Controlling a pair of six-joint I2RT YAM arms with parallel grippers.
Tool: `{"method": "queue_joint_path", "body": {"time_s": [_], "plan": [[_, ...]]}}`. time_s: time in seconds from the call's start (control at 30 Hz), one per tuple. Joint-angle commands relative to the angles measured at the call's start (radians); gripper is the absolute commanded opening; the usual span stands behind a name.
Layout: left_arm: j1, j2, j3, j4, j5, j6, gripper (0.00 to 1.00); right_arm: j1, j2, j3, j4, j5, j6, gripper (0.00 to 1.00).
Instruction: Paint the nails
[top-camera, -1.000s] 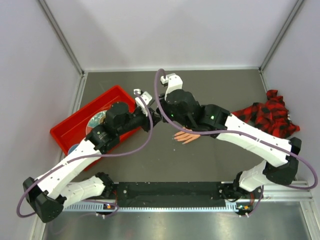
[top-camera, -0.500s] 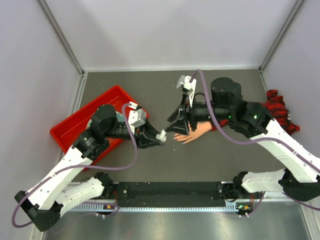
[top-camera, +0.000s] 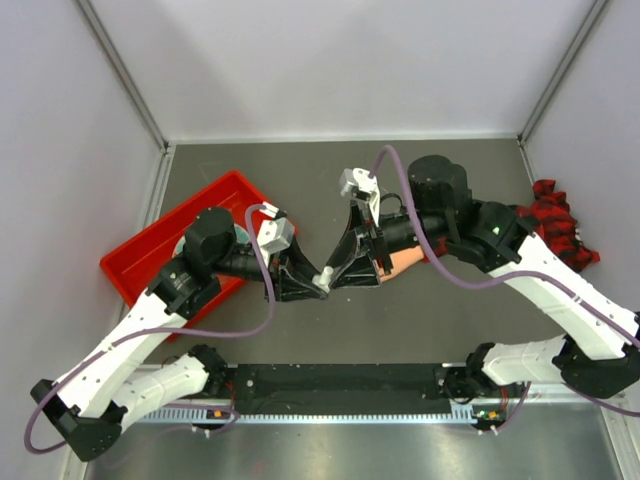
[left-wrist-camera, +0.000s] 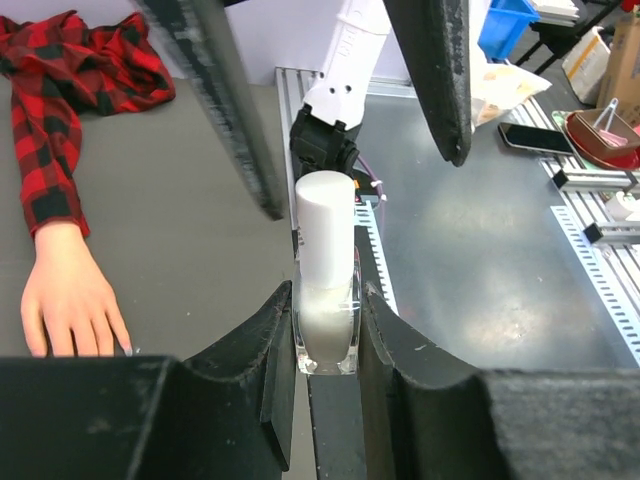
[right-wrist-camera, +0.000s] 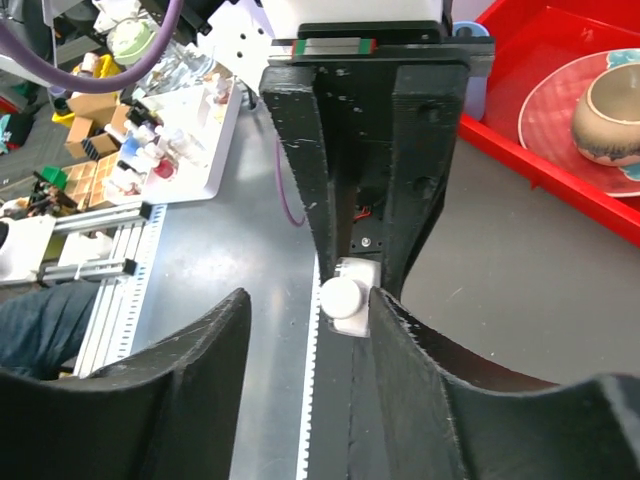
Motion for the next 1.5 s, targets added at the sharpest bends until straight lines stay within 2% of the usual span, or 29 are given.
{"method": "queue_joint_path", "body": {"time_s": [0.0,0.13,0.23,0.3,0.37,0.53,0.67,0.7,0.77,0.87,0.9,0.97,1.0,1.07,1.13,1.33,1.47], "plan": [[0.002,0.005,0.040,0.063,-0.054,-0.028,0.00,-0.007,0.006,0.015,0.037,-0.023,-0.008,0.48],[0.002,0.014,0.042,0.071,-0.081,-0.054,0.00,-0.007,0.007,0.014,0.037,0.032,-0.012,0.42],[0.002,0.023,0.048,0.066,-0.090,-0.059,0.00,-0.007,0.017,0.018,0.037,0.035,-0.014,0.33],[0.002,0.026,0.049,0.067,-0.097,-0.062,0.00,-0.007,0.020,0.020,0.037,0.029,-0.015,0.33],[0.002,0.037,0.054,0.067,-0.096,-0.065,0.00,-0.005,0.027,0.023,0.036,0.032,-0.018,0.38],[0.002,0.048,0.062,0.069,-0.107,-0.074,0.00,-0.004,0.037,0.025,0.030,0.031,-0.026,0.36],[0.002,0.034,0.065,0.071,-0.157,-0.068,0.00,0.001,0.041,0.029,0.023,0.060,-0.026,0.00],[0.002,0.026,0.063,0.066,-0.186,-0.057,0.00,0.004,0.041,0.029,0.020,0.104,-0.020,0.00],[0.002,-0.004,0.053,0.072,-0.354,-0.048,0.00,0.010,0.044,0.026,0.023,0.181,0.012,0.00],[0.002,-0.018,0.019,0.125,-0.664,-0.017,0.00,0.079,0.041,-0.014,0.077,0.573,0.139,0.00],[0.002,-0.012,0.013,0.138,-0.741,-0.019,0.00,0.103,0.052,-0.018,0.080,0.803,0.181,0.00],[0.000,0.031,0.007,0.161,-0.923,0.005,0.00,0.165,0.090,0.001,0.039,0.980,0.326,0.00],[0.000,0.051,0.007,0.164,-0.965,0.034,0.00,0.177,0.133,0.018,0.013,1.097,0.371,0.00],[0.000,0.107,-0.009,0.216,-1.097,0.050,0.00,0.212,0.182,0.076,-0.044,1.164,0.454,0.00],[-0.001,0.155,-0.003,0.230,-1.145,0.076,0.00,0.225,0.228,0.122,-0.061,1.212,0.460,0.00],[0.000,0.148,-0.015,0.245,-1.101,0.012,0.00,0.225,0.227,0.108,-0.041,1.197,0.456,0.00],[0.002,0.095,-0.039,0.226,-0.966,-0.020,0.37,0.220,0.189,0.069,0.025,1.158,0.388,0.00]]}}
